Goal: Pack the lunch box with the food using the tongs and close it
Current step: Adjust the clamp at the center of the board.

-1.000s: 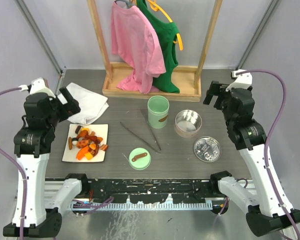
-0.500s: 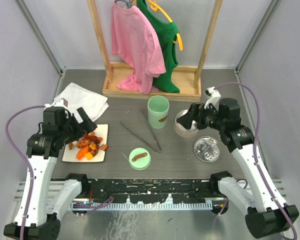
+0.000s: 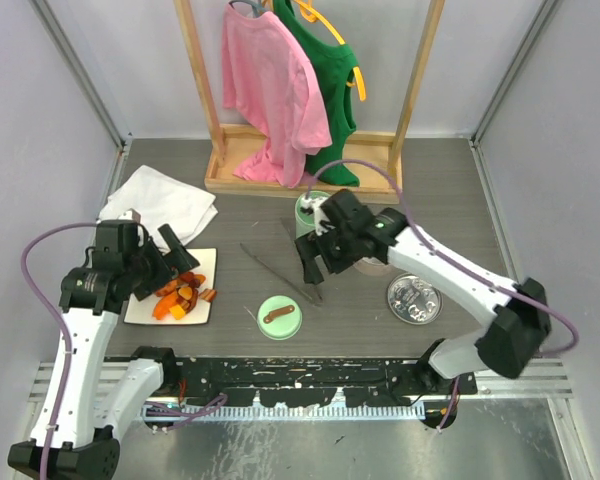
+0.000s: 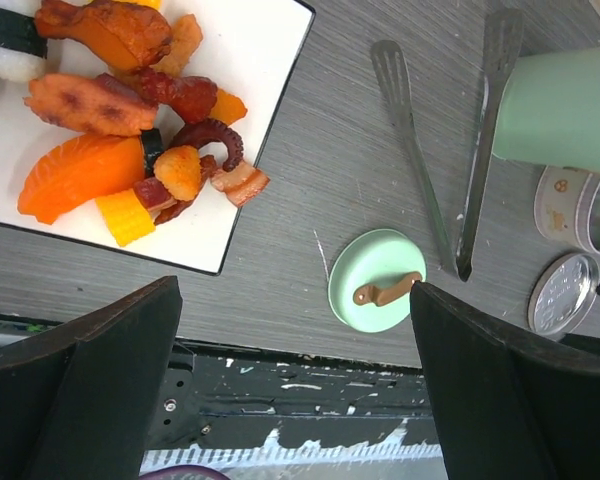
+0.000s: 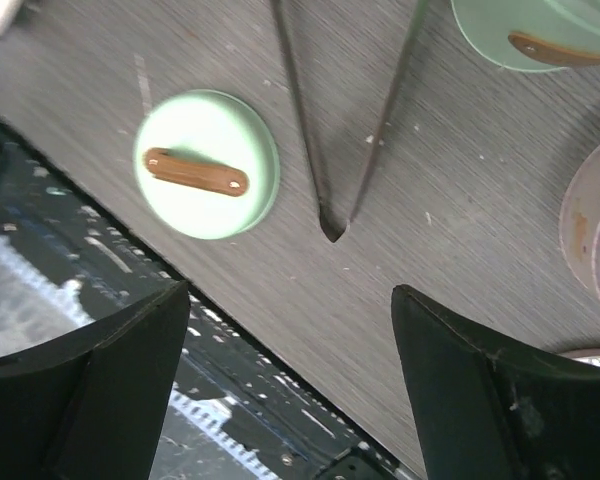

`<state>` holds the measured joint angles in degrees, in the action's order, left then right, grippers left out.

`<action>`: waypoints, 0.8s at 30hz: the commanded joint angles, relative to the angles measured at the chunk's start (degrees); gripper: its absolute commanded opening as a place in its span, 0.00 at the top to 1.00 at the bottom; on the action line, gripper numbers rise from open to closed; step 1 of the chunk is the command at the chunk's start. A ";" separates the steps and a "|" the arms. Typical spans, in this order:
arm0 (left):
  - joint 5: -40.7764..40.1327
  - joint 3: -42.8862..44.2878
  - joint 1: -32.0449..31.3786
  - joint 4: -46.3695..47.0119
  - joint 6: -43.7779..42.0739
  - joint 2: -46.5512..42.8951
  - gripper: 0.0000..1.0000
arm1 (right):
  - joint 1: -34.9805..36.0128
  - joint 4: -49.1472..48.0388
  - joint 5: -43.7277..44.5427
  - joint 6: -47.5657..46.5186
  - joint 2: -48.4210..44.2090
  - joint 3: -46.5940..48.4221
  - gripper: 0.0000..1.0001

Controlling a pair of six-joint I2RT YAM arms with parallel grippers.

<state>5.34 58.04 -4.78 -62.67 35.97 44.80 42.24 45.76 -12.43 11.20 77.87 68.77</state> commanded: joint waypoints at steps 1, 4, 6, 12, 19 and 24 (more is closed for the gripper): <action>-3.48 -0.54 -0.23 -0.18 2.22 -1.63 0.02 | 5.61 5.85 14.94 -0.87 7.49 6.40 0.15; -6.27 -1.09 -0.28 -0.74 2.74 -2.94 0.02 | 8.49 5.41 18.13 -0.57 11.09 8.30 0.19; -7.91 -1.10 -0.25 -0.95 3.05 -3.72 0.02 | 9.62 4.49 20.92 0.37 12.83 9.09 0.22; -8.69 -1.28 -0.33 -0.58 4.79 -5.42 0.02 | 10.50 4.59 24.44 0.78 20.33 12.87 0.30; -8.88 -1.73 -0.23 -1.61 4.91 -7.20 0.02 | 10.85 6.69 24.46 -0.67 29.01 18.29 0.30; -9.16 -1.08 -0.30 -2.39 4.84 -7.81 0.02 | 10.87 6.91 23.41 -1.88 32.59 21.60 0.29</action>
<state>-2.42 56.31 -4.86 -64.73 40.16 37.80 52.77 51.90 10.63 10.61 110.06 85.97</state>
